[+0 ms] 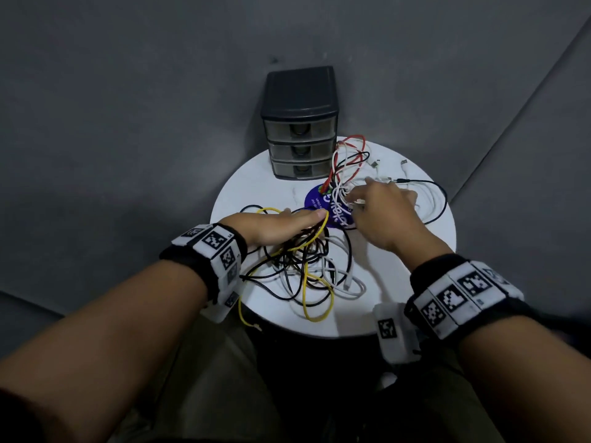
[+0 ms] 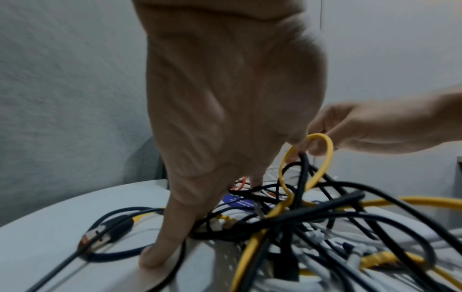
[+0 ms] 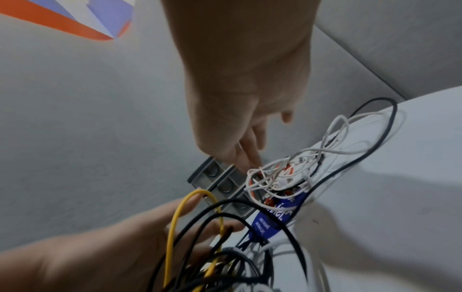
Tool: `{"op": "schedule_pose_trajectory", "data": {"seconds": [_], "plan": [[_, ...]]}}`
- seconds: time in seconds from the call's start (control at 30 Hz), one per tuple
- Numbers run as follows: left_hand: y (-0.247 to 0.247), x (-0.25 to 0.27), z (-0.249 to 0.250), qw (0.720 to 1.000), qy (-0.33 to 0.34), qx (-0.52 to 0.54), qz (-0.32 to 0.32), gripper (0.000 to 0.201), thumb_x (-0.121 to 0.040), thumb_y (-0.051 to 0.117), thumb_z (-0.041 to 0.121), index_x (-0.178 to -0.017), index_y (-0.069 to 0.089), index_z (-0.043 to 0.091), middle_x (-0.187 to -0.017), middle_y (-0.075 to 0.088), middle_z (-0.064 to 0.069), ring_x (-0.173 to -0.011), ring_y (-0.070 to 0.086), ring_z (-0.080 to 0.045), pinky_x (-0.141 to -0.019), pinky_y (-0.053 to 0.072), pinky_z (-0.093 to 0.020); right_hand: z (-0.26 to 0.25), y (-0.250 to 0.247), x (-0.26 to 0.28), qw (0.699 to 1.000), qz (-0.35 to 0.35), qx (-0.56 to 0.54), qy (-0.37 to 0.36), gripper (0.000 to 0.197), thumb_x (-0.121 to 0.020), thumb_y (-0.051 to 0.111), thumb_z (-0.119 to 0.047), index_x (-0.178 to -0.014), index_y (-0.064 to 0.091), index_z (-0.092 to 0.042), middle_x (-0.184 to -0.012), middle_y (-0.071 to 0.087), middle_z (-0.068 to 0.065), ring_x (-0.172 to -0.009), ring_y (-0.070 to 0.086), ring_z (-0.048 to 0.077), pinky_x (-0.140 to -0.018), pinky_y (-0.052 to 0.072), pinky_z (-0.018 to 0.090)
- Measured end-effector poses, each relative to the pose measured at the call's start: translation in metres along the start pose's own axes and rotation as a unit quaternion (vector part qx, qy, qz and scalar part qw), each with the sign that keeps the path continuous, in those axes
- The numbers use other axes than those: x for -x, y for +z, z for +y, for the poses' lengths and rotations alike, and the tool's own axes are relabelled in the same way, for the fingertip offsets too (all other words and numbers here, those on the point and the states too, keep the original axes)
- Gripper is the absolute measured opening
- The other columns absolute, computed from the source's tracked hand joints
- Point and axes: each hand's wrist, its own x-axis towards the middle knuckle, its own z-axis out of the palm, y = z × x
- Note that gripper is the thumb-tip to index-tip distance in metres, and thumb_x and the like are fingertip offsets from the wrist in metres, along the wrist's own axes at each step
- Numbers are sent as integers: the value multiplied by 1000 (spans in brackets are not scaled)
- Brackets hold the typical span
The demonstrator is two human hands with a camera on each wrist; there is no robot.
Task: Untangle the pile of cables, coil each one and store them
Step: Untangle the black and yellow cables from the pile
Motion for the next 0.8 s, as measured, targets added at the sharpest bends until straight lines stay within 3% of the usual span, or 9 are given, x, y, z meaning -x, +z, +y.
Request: {"op": "schedule_pose_trajectory", "data": {"seconds": [0.07, 0.13, 0.23, 0.33, 0.4, 0.47, 0.63, 0.73, 0.8], "plan": [[-6, 8, -6, 1000, -10, 21, 15, 87, -78, 18, 98, -153, 29, 54, -163, 23, 24, -152, 16, -4, -126, 6, -45, -4, -2, 14, 996, 83, -32, -28, 27, -90, 53, -15, -105, 74, -25, -112, 73, 6, -110, 61, 31, -99, 41, 41], [-10, 18, -8, 998, -36, 17, 54, 88, -78, 13, 97, -153, 28, 54, -161, 24, 24, -148, 22, -6, -124, 16, -47, -3, 4, 21, 995, 78, -63, -25, 21, -88, 53, -16, -92, 74, -19, -91, 73, 7, -89, 64, 33, -82, 54, 40], [-14, 28, -5, 998, -5, 22, 66, 70, -99, 12, 73, -160, 16, 40, -154, 21, 26, -145, 16, 1, -120, 15, -34, 0, 18, 19, 997, -45, -30, 47, 13, -84, 55, -16, -77, 64, -11, -81, 60, 14, -74, 57, 32, -61, 45, 29], [-17, 31, 5, 994, 15, -65, 89, 64, -103, 21, 65, -159, 18, 36, -164, 29, 7, -151, 28, -17, -119, 22, -34, 3, 30, 16, 984, -152, 14, 94, 20, -84, 55, -12, -67, 46, -10, -70, 44, 8, -65, 47, 24, -49, 31, 26], [-18, 31, 12, 985, 2, -127, 119, 56, -103, 33, 62, -152, 35, 34, -151, 49, -6, -136, 46, -24, -105, 34, -34, 7, 36, 13, 980, -175, 10, 100, 23, -87, 54, -13, -66, 45, -12, -68, 42, 5, -67, 45, 24, -49, 30, 26], [-16, 32, 19, 977, 1, -165, 136, 43, -103, 41, 56, -136, 51, 30, -132, 60, -7, -114, 55, -22, -89, 38, -33, 13, 40, 9, 977, -189, -1, 97, 22, -87, 56, -17, -66, 49, -13, -68, 46, 4, -65, 47, 20, -50, 31, 25], [-11, 26, 18, 981, -9, -158, 109, 31, -104, 45, 20, -132, 53, 29, -103, 56, 0, -82, 54, -17, -68, 42, -32, 21, 38, 6, 973, -208, -50, 89, 36, -87, 69, -39, -66, 59, -11, -70, 59, 6, -76, 58, 26, -63, 43, 30], [-14, 24, 8, 987, 0, -119, 106, 43, -97, 50, 2, -129, 54, 31, -107, 62, -2, -80, 59, -16, -73, 59, -39, 23, 39, 9, 973, -225, -17, 54, 43, -87, 71, -47, -78, 70, -5, -84, 68, 12, -88, 63, 29, -78, 54, 36], [-19, 23, 2, 986, -7, -112, 123, 38, -94, 61, 5, -124, 55, 28, -106, 67, -5, -80, 68, -24, -81, 62, -44, 23, 40, 10, 972, -229, -12, 43, 41, -84, 75, -45, -86, 73, -5, -93, 70, 14, -93, 64, 29, -82, 55, 37]]}}
